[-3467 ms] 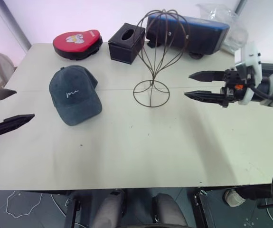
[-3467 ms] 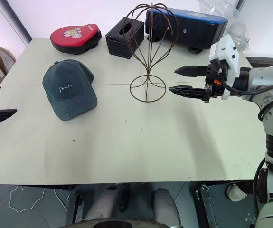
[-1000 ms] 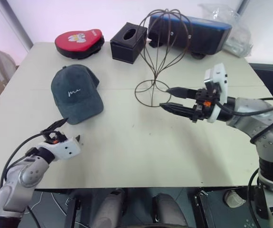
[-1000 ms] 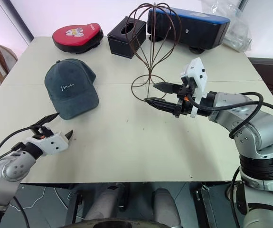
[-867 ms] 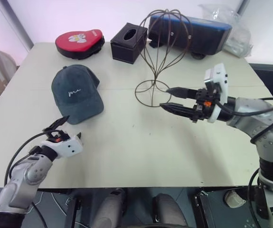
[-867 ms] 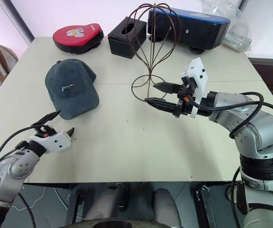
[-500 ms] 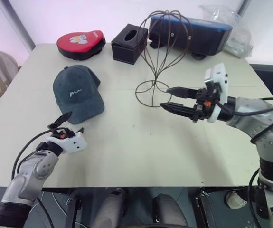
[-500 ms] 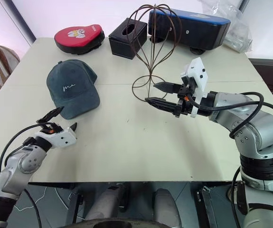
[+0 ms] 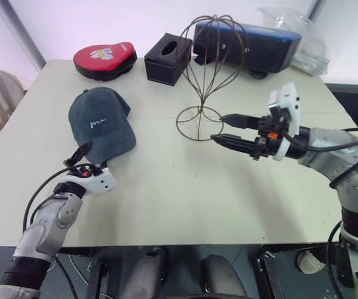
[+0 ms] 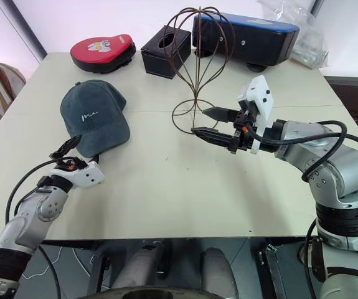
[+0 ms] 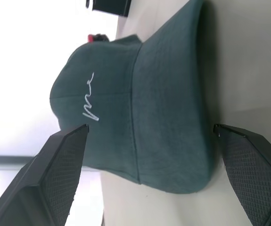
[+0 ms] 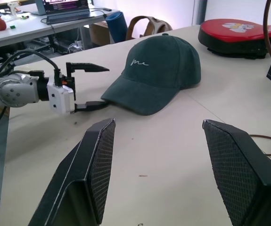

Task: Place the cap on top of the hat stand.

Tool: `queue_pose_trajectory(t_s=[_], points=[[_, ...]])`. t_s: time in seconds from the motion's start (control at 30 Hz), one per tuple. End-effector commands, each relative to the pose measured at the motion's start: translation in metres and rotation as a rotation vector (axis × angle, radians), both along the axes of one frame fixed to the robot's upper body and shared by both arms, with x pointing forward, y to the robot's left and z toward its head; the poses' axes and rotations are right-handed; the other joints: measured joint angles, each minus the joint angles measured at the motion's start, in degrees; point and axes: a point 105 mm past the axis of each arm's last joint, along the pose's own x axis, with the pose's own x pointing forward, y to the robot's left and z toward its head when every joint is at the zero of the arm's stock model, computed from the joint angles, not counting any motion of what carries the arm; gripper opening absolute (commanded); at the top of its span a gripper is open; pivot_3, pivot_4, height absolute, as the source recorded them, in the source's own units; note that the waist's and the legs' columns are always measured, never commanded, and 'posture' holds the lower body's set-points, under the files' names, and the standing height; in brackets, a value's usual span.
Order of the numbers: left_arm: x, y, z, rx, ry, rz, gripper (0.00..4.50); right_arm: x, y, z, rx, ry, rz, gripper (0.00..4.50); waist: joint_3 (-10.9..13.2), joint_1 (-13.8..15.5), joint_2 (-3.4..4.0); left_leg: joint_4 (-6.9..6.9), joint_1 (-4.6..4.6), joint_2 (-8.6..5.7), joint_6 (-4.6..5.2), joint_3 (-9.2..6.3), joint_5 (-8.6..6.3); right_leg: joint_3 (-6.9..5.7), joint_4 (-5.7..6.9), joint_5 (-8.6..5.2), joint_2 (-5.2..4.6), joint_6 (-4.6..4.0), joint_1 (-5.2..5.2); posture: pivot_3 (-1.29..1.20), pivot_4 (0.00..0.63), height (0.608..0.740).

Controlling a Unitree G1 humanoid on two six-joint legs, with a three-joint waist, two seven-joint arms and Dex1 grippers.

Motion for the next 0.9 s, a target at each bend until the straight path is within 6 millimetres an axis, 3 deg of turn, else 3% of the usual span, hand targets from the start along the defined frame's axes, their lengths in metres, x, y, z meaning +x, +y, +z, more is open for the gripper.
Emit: queue_pose_trajectory(t_s=[0.03, 0.57, 0.67, 0.9], points=[[-0.003, 0.020, -0.013, 0.049, 0.042, 0.094, 4.50, -0.004, 0.000, 0.016, -0.003, -0.076, 0.005, 2.99, 0.0, -0.1, 0.01, 0.00, 0.00, 0.00, 0.00, 0.00, 0.00, 0.01, 0.01, 0.00, 0.01, 0.00, -0.01, 0.00, 0.150, 0.740], [-0.009, 0.018, -0.025, 0.027, 0.064, 0.095, 4.50, -0.002, 0.002, 0.016, -0.007, -0.078, 0.005, 2.99, 0.0, -0.2, 0.03, -0.01, 0.00, 0.02, 0.00, 0.01, 0.00, 0.05, 0.02, 0.00, 0.03, 0.00, -0.04, 0.00, 0.150, 0.740], [-0.009, 0.017, -0.025, 0.022, 0.059, 0.091, 3.71, -0.003, 0.001, 0.017, -0.007, -0.079, 0.004, 3.07, 0.0, -0.3, 0.02, -0.01, 0.00, 0.02, 0.00, 0.01, 0.00, 0.06, 0.02, 0.00, 0.02, 0.00, -0.05, 0.00, 0.150, 0.740], [-0.007, 0.016, -0.024, 0.016, 0.046, 0.089, 0.26, -0.002, 0.000, 0.017, -0.008, -0.081, 0.000, 3.07, -0.4, 0.2, 0.40, -0.01, 0.00, -0.01, 0.00, 0.02, 0.00, 0.06, 0.02, 0.00, -0.01, 0.00, -0.03, 0.00, 0.150, 0.740]])
